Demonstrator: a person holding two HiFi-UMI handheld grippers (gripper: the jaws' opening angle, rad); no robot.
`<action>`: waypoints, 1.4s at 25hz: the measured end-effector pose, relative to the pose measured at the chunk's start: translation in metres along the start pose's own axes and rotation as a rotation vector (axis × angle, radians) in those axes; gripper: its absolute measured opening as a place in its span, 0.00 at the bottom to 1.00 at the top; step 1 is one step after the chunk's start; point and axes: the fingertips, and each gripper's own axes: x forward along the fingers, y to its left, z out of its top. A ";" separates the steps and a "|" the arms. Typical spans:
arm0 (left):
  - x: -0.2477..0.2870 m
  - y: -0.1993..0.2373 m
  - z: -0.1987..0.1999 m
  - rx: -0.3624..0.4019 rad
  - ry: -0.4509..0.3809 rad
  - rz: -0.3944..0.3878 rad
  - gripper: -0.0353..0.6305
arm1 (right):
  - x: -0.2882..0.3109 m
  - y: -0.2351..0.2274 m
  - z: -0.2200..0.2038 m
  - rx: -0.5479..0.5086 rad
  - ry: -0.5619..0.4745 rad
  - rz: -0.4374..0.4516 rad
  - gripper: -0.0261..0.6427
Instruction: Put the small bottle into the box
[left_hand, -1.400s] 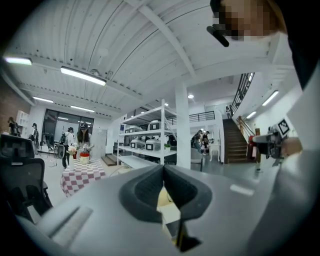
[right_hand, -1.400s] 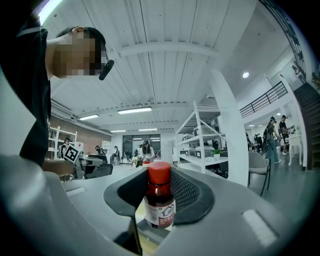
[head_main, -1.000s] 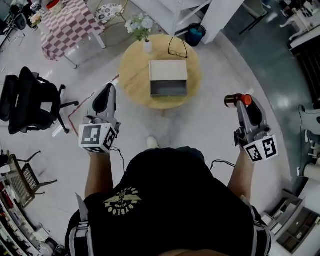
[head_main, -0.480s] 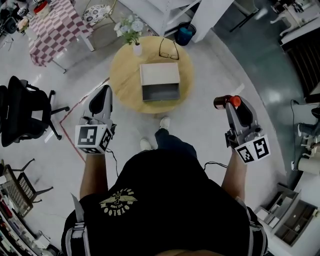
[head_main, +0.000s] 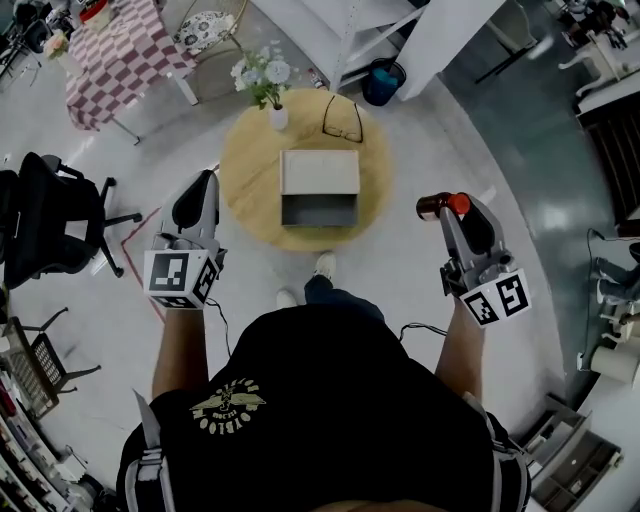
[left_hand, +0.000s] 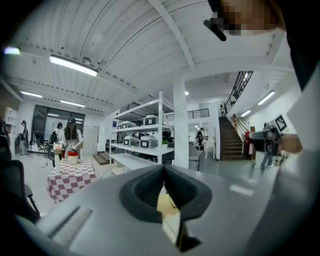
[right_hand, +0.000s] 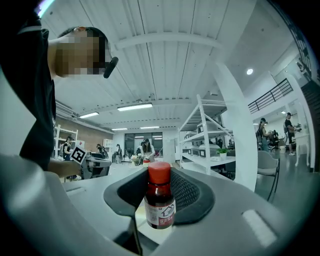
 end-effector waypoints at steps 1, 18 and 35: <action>0.007 -0.002 -0.002 -0.004 0.003 0.004 0.05 | 0.006 -0.005 -0.003 0.003 0.008 0.011 0.26; 0.094 -0.035 -0.059 -0.022 0.120 0.040 0.05 | 0.106 -0.020 -0.117 0.022 0.196 0.281 0.26; 0.140 -0.082 -0.194 -0.012 0.355 -0.153 0.05 | 0.173 0.058 -0.332 -0.032 0.540 0.521 0.26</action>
